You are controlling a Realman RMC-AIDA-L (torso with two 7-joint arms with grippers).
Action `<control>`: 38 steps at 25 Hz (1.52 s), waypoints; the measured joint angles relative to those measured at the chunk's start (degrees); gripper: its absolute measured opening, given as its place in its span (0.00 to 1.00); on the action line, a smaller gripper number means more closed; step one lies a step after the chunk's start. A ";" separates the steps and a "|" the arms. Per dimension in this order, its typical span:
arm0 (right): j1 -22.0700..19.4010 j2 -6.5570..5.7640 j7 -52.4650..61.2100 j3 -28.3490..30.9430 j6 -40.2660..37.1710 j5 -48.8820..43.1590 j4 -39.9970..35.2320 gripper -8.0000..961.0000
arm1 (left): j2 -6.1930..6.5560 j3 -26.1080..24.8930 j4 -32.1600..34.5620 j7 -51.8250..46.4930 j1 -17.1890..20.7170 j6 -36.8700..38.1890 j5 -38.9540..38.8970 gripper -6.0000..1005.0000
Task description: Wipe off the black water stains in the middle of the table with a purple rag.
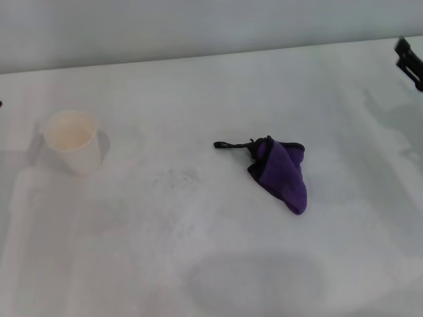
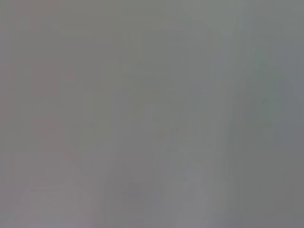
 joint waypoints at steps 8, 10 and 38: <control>1.34 0.02 -5.11 0.84 -7.57 2.18 2.05 0.91 | -0.10 -0.17 1.37 -1.09 -1.57 -11.73 -3.46 0.88; 1.41 0.02 -5.11 0.88 -8.29 2.22 2.63 0.91 | -0.08 -0.20 1.63 -1.09 -1.74 -12.74 -4.19 0.88; 3.43 0.02 -5.14 4.02 -8.66 2.66 5.80 0.91 | 0.17 -5.75 1.05 -1.01 -2.61 -12.55 -5.82 0.88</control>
